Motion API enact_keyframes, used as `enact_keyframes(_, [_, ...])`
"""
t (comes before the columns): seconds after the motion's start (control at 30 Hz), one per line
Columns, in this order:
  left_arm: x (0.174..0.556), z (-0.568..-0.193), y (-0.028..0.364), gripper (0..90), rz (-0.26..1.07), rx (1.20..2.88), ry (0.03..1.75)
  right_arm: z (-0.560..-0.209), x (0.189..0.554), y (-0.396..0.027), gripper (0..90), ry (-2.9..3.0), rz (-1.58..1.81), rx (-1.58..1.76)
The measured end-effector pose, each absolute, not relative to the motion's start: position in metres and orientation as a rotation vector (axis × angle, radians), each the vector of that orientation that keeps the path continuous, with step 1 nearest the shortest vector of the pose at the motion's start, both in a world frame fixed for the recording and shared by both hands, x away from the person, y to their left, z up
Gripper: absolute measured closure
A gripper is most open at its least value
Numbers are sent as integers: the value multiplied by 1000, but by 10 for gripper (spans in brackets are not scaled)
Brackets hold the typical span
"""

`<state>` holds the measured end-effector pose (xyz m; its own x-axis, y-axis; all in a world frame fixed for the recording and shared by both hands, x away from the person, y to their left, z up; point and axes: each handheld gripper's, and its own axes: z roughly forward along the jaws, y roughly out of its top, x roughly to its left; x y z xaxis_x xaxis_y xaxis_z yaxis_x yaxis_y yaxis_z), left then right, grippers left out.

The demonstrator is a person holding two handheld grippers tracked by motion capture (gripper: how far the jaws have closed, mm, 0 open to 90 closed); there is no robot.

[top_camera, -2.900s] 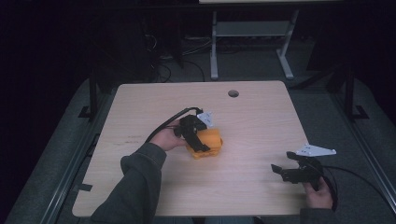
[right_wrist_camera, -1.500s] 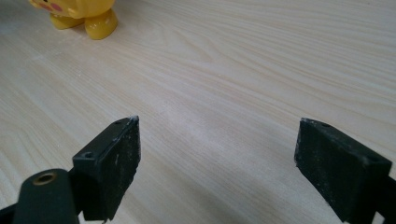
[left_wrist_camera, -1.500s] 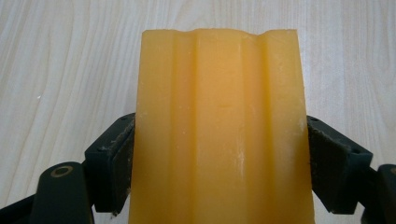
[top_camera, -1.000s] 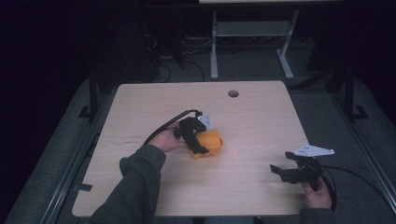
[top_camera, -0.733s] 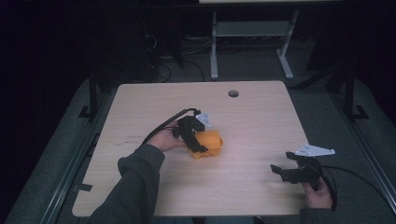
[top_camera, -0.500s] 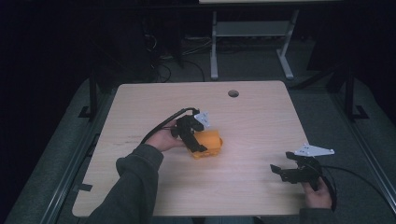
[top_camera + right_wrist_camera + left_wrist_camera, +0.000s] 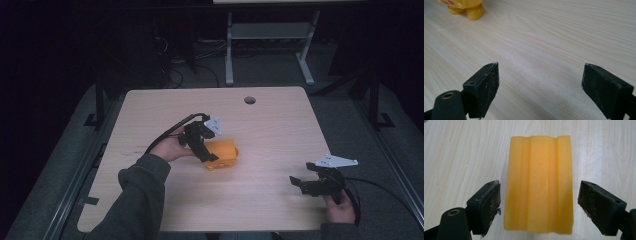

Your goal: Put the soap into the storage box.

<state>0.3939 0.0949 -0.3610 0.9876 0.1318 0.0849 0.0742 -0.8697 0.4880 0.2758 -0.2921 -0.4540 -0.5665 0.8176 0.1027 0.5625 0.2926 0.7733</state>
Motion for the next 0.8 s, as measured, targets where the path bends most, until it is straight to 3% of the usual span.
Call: enact_keyframes(0.8, [372,-352,131,176,168,2597,197,-454,276,-289,140,2263,1127,1243])
